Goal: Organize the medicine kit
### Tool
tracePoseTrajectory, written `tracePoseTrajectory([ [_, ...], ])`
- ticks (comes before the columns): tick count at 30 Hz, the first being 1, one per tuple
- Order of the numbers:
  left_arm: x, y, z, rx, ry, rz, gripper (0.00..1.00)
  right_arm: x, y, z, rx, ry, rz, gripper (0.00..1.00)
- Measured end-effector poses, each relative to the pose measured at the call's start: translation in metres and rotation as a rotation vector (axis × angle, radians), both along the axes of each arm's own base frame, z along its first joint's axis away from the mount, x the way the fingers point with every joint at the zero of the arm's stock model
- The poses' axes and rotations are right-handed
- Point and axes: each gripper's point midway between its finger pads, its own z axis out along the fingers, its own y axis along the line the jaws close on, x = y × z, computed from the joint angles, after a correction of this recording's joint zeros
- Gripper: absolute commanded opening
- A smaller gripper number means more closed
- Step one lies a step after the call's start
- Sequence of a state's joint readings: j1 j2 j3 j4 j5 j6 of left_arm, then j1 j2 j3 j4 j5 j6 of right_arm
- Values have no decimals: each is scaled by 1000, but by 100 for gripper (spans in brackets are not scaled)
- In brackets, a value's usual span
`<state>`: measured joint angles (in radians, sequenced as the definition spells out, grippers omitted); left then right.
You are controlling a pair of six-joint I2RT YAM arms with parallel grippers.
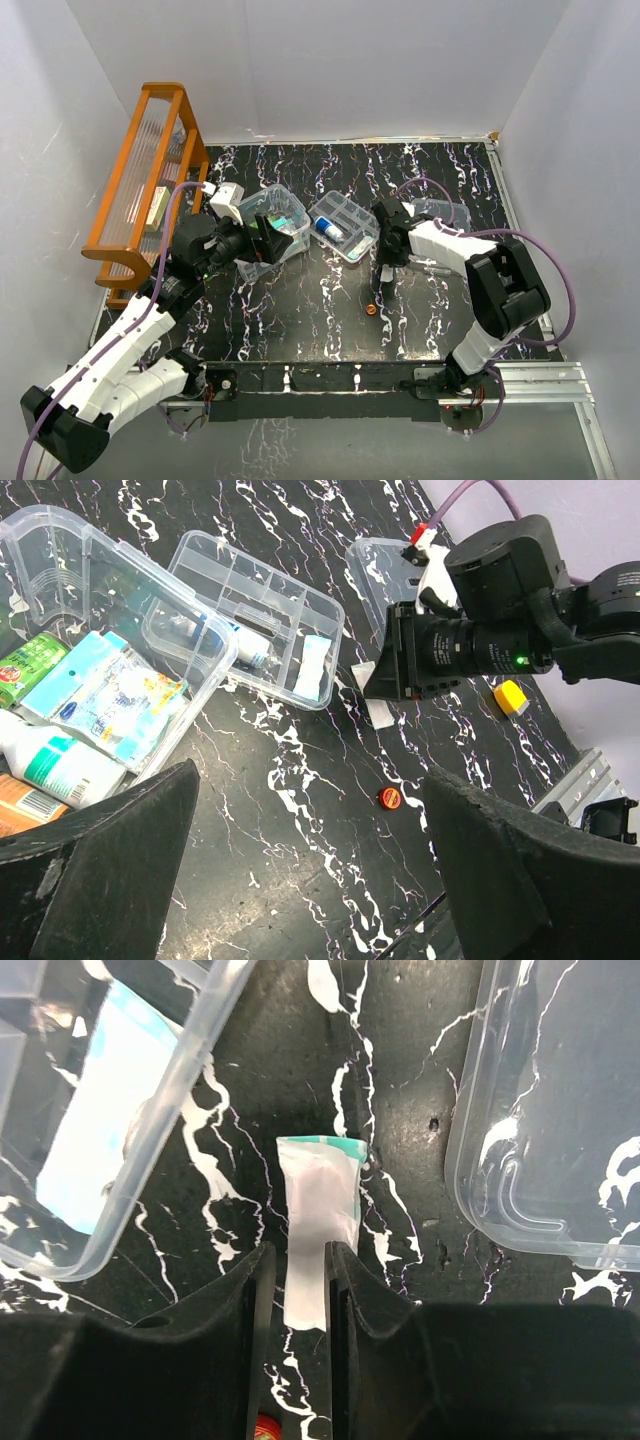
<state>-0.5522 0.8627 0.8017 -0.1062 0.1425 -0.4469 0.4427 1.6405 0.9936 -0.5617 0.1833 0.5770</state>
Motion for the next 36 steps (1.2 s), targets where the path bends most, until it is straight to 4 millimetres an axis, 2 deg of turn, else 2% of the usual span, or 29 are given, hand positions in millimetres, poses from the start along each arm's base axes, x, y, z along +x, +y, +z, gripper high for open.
tracePoseTrajectory([
  [4,0,0,0,0,0,0,93,-6,-3,-13,-22,46,8,24],
  [6,0,0,0,0,1,0,93,-4,-3,-12,-29,46,9,19],
  [8,0,0,-1,1,1,0,93,-3,-4,-13,-37,49,9,9],
  [11,0,0,-1,1,1,0,93,-2,-5,-13,-46,48,9,4],
  [15,0,0,-1,2,1,0,93,-2,-4,-12,-39,47,-5,4],
  [19,0,0,-1,2,1,0,93,0,6,-4,31,26,-46,4],
  [26,0,0,-1,2,1,0,93,19,36,44,256,-111,-138,5],
  [28,0,0,-1,2,2,-1,93,26,42,51,305,-138,-168,5],
  [31,0,-1,-2,4,6,-2,93,34,50,52,349,-147,-207,5],
  [36,1,-1,-3,4,8,-4,93,46,60,39,372,-127,-256,6],
])
